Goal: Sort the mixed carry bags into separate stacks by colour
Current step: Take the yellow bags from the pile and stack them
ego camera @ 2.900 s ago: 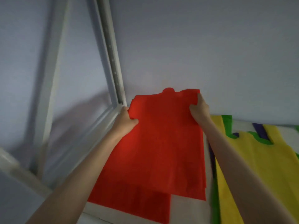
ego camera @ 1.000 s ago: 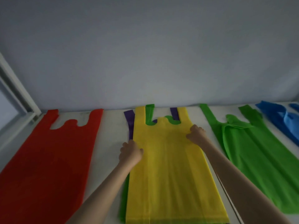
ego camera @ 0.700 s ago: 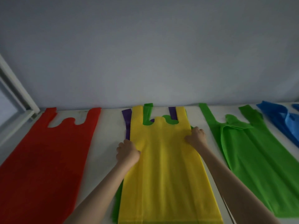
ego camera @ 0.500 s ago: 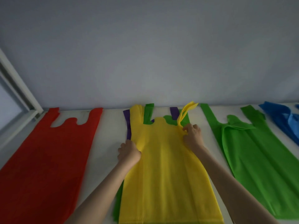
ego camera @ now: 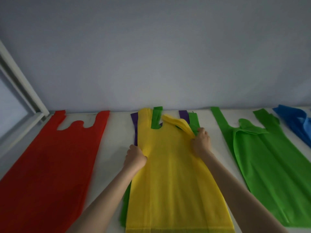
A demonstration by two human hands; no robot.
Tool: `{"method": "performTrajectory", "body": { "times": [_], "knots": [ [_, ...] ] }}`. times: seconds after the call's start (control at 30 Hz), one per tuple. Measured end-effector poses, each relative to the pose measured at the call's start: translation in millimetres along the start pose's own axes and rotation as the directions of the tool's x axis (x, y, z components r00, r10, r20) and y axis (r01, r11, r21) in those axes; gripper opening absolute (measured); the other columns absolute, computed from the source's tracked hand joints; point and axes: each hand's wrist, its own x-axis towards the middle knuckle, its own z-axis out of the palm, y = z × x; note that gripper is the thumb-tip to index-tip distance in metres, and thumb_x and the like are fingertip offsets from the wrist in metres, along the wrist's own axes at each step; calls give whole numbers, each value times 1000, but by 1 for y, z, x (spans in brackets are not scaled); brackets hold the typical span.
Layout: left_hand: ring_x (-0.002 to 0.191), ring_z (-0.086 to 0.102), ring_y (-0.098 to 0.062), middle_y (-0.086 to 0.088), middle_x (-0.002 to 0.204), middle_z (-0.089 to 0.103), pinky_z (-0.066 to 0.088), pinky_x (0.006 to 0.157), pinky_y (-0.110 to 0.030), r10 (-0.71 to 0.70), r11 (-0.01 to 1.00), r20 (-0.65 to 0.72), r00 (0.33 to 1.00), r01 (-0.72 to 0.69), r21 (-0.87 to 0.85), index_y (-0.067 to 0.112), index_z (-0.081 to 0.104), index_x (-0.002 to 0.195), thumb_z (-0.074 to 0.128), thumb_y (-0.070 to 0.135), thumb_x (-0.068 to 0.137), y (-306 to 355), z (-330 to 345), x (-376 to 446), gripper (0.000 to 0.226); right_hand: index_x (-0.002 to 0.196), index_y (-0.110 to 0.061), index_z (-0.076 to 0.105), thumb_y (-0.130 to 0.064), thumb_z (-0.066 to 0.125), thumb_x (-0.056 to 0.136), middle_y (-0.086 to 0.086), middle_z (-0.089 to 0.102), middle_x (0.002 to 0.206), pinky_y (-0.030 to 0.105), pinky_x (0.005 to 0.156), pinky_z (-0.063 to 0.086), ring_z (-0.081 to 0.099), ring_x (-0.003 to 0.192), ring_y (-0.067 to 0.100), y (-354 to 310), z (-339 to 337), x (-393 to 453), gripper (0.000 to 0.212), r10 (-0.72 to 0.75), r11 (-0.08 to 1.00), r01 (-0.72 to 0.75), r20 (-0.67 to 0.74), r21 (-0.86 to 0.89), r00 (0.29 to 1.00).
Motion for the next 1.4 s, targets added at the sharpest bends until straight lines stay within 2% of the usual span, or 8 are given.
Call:
{"method": "performTrajectory", "body": {
  "times": [0.13, 0.33, 0.57, 0.7, 0.87, 1.17, 1.3, 1.4],
  "knots": [
    [129, 45, -32, -17, 144, 38, 45, 99, -35, 21, 1000, -5, 1000, -21, -9, 0, 22, 143, 58, 18, 92, -2, 1, -4, 65, 126, 6, 43, -6, 38, 95, 24, 52, 126, 40, 91, 45, 51, 100, 31, -1, -12, 7, 33, 162, 985, -167, 89, 51, 983],
    [132, 39, -31, -16, 143, 34, 41, 103, -37, 106, 992, 34, 994, -108, 71, 2, 24, 143, 57, 27, 92, 2, 8, -10, 66, 134, 7, 35, -6, 36, 94, 28, 47, 133, 43, 93, 44, 49, 120, 41, 8, -27, 10, 41, 265, 963, -266, 44, 36, 963],
    [130, 42, -31, -18, 141, 39, 42, 102, -35, 110, 993, 42, 993, -112, 41, 0, 30, 140, 58, 25, 92, 0, 10, -14, 61, 125, 6, 46, -4, 38, 93, 27, 55, 122, 33, 70, 37, 53, 95, 34, 12, -27, 8, 34, 183, 983, -184, 74, 11, 980],
    [125, 43, -28, -13, 135, 43, 44, 101, -34, 319, 948, -33, 947, -319, -7, 11, 35, 141, 51, 5, 92, -2, 17, -21, 51, 123, 5, 48, -3, 38, 93, 26, 55, 120, 33, 70, 38, 46, 86, 27, 15, -28, 6, 33, 166, 985, -168, 50, 39, 985],
    [126, 41, -26, -12, 132, 39, 37, 109, -32, 528, 849, 74, 846, -529, -10, 27, 34, 146, 39, -5, 93, -3, 26, -32, 62, 124, 2, 48, -3, 40, 92, 24, 57, 119, 40, 82, 49, 52, 91, 31, 13, -29, 0, 34, 156, 987, -158, 48, 33, 987],
    [127, 43, -28, -14, 134, 39, 38, 109, -34, 492, 871, 119, 862, -487, -68, 22, 34, 146, 43, 5, 96, -6, 19, -35, 53, 122, 5, 51, -7, 39, 93, 24, 57, 107, 33, 65, 42, 46, 84, 27, 17, -34, -9, 34, 189, 982, -187, 50, -31, 981],
    [117, 54, -28, -16, 135, 47, 46, 86, -30, 382, 920, 79, 921, -371, -129, 6, 30, 146, 42, 11, 98, -8, 14, -32, 49, 119, 6, 52, -16, 40, 93, 18, 52, 96, 34, 70, 42, 49, 84, 28, 22, -36, -15, 36, 220, 975, -220, 37, -11, 975],
    [85, 58, -19, -17, 138, 47, 39, 54, -19, 309, 940, 114, 944, -286, -184, 2, 23, 148, 36, 13, 101, -11, 10, -33, 50, 118, 7, 52, -16, 38, 95, 18, 51, 95, 37, 72, 44, 51, 85, 29, 24, -36, -20, 36, 200, 980, -200, 22, 2, 979]
  ]
}}
